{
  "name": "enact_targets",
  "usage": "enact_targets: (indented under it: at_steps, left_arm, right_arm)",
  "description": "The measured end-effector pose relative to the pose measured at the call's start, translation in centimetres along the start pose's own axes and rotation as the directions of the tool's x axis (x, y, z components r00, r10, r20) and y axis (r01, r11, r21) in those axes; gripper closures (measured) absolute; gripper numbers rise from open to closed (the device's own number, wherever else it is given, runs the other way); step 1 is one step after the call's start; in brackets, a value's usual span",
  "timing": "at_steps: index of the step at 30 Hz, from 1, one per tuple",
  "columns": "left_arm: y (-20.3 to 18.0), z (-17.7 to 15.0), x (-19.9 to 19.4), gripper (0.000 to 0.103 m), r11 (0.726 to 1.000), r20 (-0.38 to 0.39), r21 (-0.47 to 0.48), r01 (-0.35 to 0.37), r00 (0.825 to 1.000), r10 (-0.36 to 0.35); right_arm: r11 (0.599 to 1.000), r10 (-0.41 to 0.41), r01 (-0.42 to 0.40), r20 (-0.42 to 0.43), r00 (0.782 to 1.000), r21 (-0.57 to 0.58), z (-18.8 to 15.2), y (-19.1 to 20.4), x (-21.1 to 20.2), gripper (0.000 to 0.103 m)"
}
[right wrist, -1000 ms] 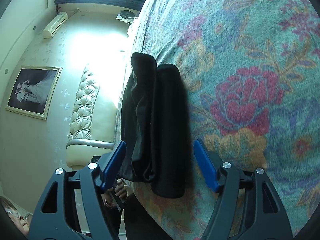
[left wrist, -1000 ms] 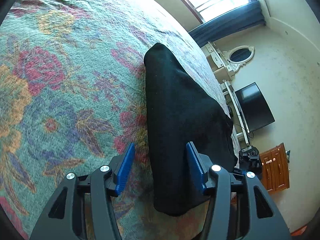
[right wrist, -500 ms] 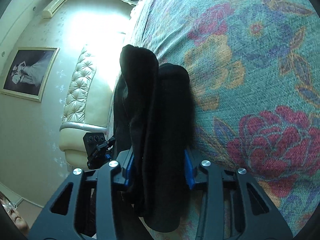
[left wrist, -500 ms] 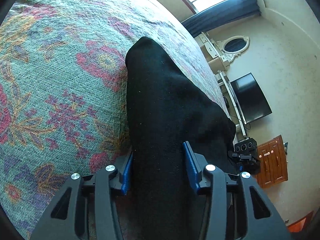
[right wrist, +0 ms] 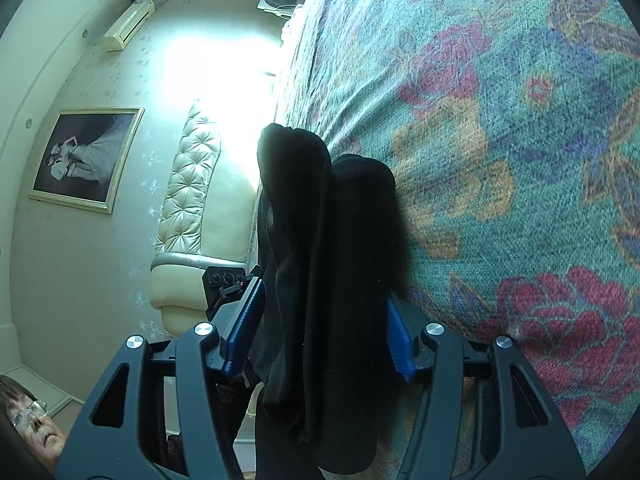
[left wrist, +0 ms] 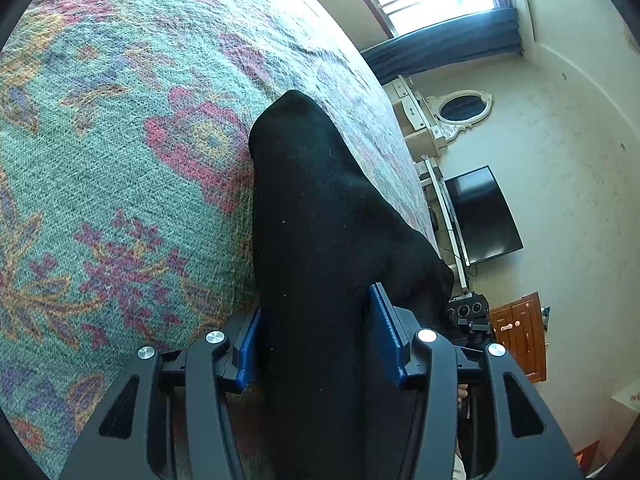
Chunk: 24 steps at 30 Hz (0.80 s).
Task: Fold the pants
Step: 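Press the folded pants flat with both grippers and open the left gripper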
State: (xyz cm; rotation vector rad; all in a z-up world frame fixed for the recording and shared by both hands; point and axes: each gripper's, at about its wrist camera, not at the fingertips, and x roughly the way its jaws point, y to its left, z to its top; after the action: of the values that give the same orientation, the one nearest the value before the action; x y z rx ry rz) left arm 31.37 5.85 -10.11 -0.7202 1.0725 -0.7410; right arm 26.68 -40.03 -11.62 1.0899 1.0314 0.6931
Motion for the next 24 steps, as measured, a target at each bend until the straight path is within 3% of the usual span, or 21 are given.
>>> enact_targets:
  at_steps: [2,3,7,10,14,18,21,24]
  left_arm:
    - [-0.4,-0.2,0.3,0.054,0.999,0.005,0.020,-0.037,0.999,0.036]
    - [-0.4,-0.3,0.4,0.063,0.998,0.007,0.032,-0.057,0.998,0.056]
    - [-0.5,-0.7,0.5,0.065,0.997,0.010,0.045,-0.064,0.998,0.064]
    - [-0.4,-1.2,-0.3,0.060,0.999,0.016,0.019,-0.036,0.999,0.036]
    - [-0.9,-3.4,-2.6,0.031,1.000,0.047,0.011,-0.008,0.999,0.008]
    - [-1.8,-6.6,-3.8,0.028,0.999,0.035,0.034,-0.040,0.999,0.039]
    - [-2.5,-8.7,-4.2,0.023,0.998,0.032,0.048,-0.042,0.999,0.041]
    - [-3.1,-9.6,-3.9,0.018,0.997,0.024,0.058,-0.052,0.998,0.051]
  right_arm:
    - [0.999,-0.016,0.016,0.017,1.000,0.033,-0.1,-1.0,-0.3,0.073]
    - [0.998,-0.001,-0.001,0.025,1.000,0.063,-0.2,-1.8,-0.7,0.077]
    - [0.998,0.000,-0.002,0.051,0.999,0.056,-0.7,-2.1,-1.1,0.075]
    - [0.998,0.009,-0.014,0.081,0.997,0.056,-1.6,-1.7,-1.8,0.061]
    - [0.990,0.085,-0.100,0.156,0.984,0.095,-4.2,-1.6,-4.3,0.033]
    - [0.980,0.126,-0.147,0.155,0.980,0.133,-7.6,-1.6,-5.3,0.025]
    - [0.988,0.097,-0.114,0.158,0.983,0.104,-9.0,-0.9,-5.0,0.023]
    - [0.989,0.092,-0.108,0.156,0.983,0.097,-9.0,-0.4,-4.5,0.015]
